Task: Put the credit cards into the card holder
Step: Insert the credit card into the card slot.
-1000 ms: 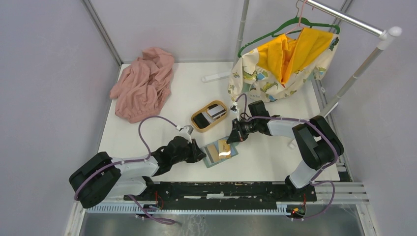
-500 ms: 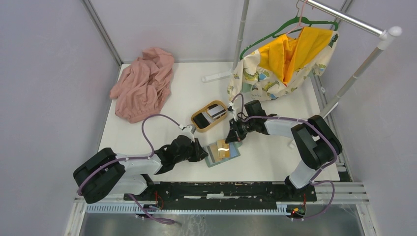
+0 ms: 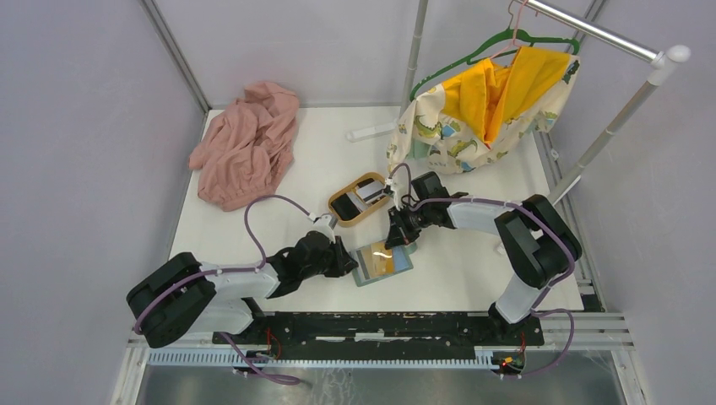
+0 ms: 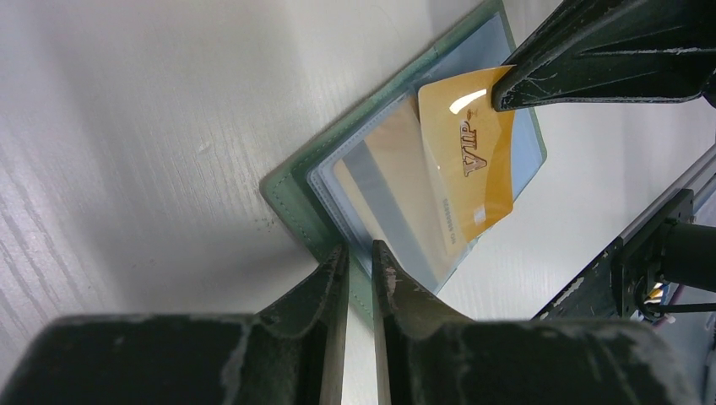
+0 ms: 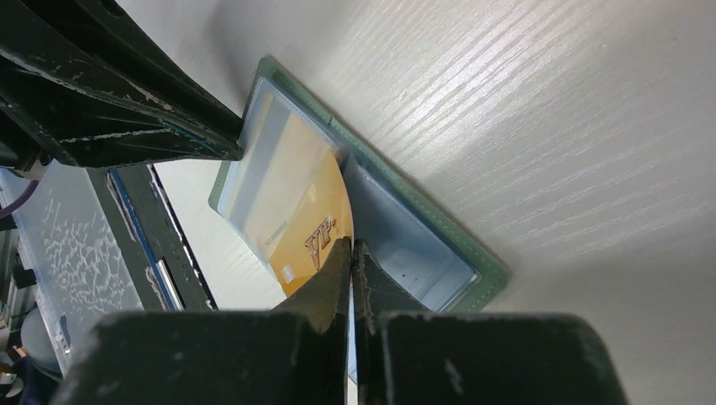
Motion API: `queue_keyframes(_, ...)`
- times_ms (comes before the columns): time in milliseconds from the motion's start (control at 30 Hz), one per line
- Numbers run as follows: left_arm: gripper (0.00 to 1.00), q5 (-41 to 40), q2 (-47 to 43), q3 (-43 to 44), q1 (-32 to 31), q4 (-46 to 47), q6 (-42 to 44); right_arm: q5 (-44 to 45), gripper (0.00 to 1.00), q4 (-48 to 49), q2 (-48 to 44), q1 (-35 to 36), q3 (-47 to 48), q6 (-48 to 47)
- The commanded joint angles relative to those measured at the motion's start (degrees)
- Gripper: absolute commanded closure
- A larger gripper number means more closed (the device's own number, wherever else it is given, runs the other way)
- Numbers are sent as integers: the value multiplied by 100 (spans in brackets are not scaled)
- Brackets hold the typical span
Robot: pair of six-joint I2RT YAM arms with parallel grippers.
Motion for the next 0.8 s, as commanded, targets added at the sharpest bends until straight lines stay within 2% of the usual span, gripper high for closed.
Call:
queue_keyframes(0,77,-249,87,137,-33,-260,57,543,100,-313,113,103,173,-189)
queue_keyframes(267,77,-303,69,224,-32,-342,161,877,100,-421,61,96,116,-4)
queue_keyframes(767,76,-189,289,352,-28,-239,315,466,98,-321,429,188,165,322)
